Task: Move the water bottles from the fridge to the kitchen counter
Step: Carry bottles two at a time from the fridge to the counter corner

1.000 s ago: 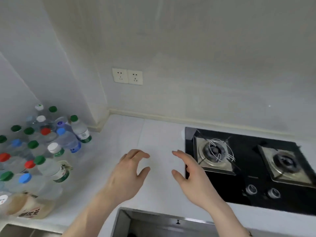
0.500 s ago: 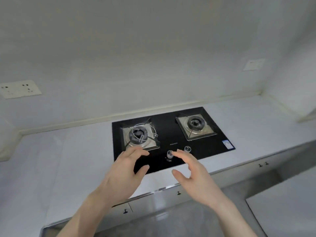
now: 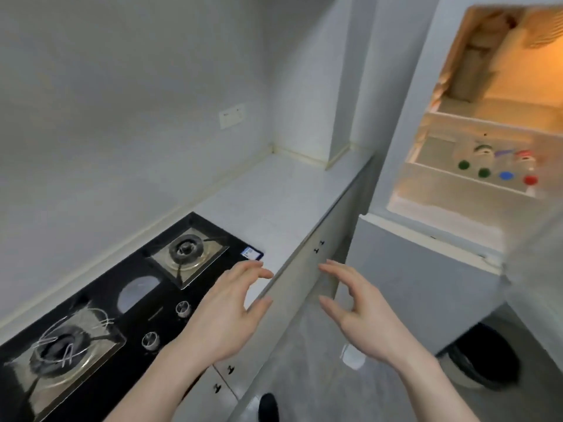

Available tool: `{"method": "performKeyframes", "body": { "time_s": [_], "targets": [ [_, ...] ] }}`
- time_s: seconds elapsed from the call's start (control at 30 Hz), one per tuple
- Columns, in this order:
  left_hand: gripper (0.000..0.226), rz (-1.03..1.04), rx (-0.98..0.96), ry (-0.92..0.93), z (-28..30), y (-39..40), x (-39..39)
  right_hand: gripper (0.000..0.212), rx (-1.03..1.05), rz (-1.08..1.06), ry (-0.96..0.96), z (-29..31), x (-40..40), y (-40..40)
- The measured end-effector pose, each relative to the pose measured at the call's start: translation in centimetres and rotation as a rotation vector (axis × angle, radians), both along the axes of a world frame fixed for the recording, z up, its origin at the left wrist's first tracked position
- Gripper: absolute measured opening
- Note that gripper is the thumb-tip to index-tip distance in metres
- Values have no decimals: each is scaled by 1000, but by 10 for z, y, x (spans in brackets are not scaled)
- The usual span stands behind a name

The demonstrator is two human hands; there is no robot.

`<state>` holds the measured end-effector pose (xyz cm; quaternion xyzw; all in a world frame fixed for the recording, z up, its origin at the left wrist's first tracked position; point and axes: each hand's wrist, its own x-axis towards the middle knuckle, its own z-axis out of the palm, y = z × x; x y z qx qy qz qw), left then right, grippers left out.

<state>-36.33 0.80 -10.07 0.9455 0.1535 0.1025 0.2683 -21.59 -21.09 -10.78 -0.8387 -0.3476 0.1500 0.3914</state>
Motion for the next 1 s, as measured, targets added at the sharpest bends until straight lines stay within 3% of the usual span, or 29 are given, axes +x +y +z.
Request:
{"method": "performKeyframes", "body": {
  "time_s": [0.3,0.53,1.0],
  "targets": [
    [31,-312,-69,-73,-5,-23,171,49,-31,-310,-35,13,88,-65],
    [31,-437,-83,-120,1,-12,281,49,-35,-446,-72,32,175,-71],
    [31,-701,-79,-50,5,-60,458,49,-8,-701,-78,29,289,-112]
  ]
}}
